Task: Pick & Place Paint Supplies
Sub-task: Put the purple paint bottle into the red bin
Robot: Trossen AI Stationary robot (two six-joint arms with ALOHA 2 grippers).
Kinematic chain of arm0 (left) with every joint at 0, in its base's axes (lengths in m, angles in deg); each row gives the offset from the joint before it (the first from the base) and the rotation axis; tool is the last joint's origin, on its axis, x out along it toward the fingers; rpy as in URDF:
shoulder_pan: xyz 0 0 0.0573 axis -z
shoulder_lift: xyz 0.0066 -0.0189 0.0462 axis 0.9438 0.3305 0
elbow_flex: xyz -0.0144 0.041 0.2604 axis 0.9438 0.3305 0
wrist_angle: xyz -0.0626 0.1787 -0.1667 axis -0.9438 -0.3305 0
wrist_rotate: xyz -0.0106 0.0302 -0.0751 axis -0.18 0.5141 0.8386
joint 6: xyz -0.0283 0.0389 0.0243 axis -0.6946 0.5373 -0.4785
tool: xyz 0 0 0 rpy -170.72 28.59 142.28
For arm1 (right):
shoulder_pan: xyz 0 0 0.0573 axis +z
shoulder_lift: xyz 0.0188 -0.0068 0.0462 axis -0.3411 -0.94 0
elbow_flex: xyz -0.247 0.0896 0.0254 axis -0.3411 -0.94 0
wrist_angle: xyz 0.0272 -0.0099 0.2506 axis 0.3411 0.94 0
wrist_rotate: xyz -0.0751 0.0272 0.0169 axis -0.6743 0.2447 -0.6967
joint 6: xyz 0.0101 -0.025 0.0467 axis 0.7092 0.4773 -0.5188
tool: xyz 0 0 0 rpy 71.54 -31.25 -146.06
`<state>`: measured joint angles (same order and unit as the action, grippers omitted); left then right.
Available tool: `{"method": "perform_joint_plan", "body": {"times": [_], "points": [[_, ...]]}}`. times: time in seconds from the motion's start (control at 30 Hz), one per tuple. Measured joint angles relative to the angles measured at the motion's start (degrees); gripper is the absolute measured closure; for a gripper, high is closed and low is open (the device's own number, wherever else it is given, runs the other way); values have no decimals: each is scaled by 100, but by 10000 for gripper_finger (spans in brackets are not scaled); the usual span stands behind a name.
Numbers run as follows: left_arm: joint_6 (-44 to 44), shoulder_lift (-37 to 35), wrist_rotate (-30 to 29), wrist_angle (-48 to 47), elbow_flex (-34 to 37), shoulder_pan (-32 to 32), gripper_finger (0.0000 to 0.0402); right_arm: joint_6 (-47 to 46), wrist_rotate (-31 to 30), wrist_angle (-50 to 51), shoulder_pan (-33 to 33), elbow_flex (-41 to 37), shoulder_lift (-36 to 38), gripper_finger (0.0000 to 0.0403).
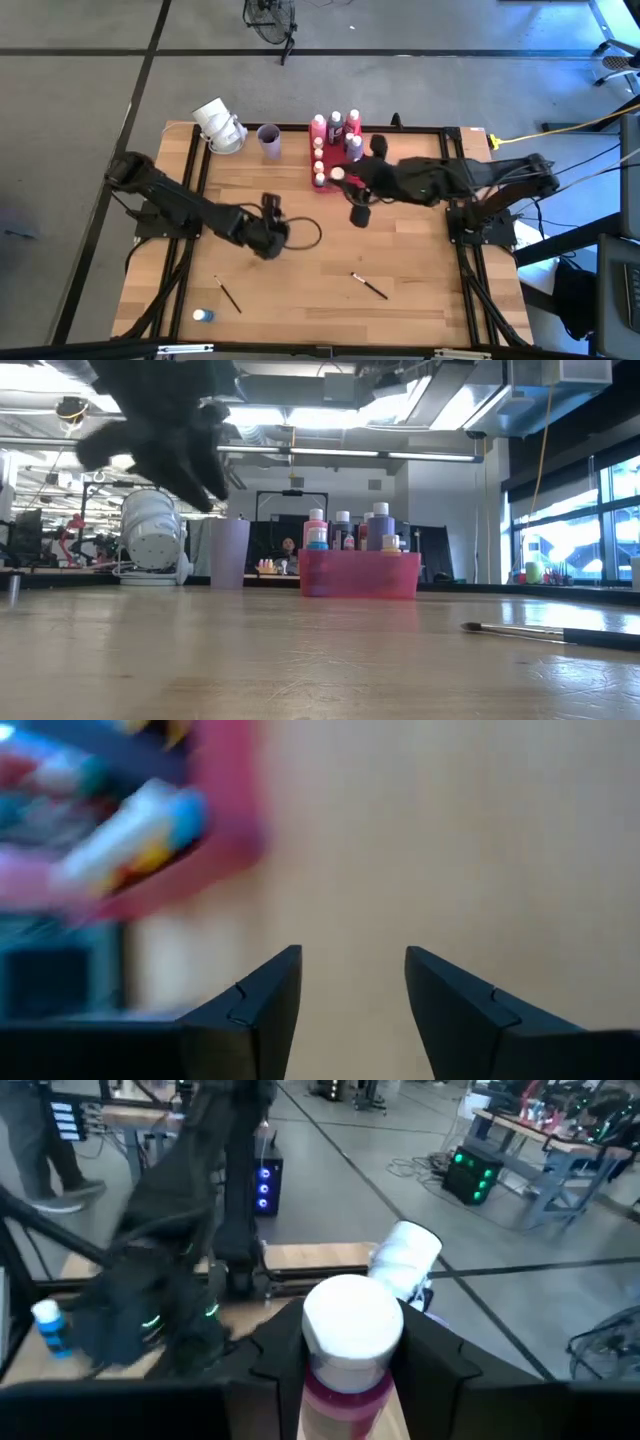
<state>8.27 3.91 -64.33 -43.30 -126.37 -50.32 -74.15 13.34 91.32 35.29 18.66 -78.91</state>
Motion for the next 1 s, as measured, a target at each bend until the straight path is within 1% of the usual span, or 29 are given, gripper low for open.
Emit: {"method": "perform_joint_plan", "body": {"times": [0.1,0.17,0.2,0.3,0.33,0.4,0.47,0.53,0.63,0.73,0.8,0.87,0.93,1.0], "points": [[115,-469,-607,-662,-2,-244,230,102,-309,86,248,-65,82,284],[77,-836,-895,-1128,52,-435,230,142,-718,187,355,-262,81,284],[76,-1040,-975,-1155,104,-537,230,112,-886,218,377,-398,75,284],[94,-1775,-959,-1098,494,-870,231,-152,-1166,168,338,-944,77,284],[88,-2040,-944,-930,696,-980,231,-309,-1220,153,325,-1164,77,284],[91,-2593,-972,-457,1221,-1236,231,-622,-1427,179,309,-1607,79,284],[92,-3139,-938,229,1805,-1467,231,-901,-1653,-66,298,-2039,83,284],[94,-3606,-688,1028,2311,-1640,231,-1081,-1896,-352,213,-2417,86,284],[281,-4131,-202,2137,2880,-1772,231,-1138,-2026,-860,-24,-2886,90,284],[546,-4423,360,2758,3196,-1796,232,-1562,-1998,-748,-281,-3309,93,284],[544,-4537,691,2916,3343,-1790,233,-1956,-1643,-590,-453,-3618,93,284],[488,-4542,1013,2975,3414,-1792,233,-2215,-1426,-771,-609,-3959,93,284],[448,-4540,1229,2955,3482,-1792,233,-2202,-1356,-1281,-712,-4224,91,284],[449,-4497,1326,3113,3551,-1792,233,-1945,-1349,-1680,-794,-4353,93,284]]}}
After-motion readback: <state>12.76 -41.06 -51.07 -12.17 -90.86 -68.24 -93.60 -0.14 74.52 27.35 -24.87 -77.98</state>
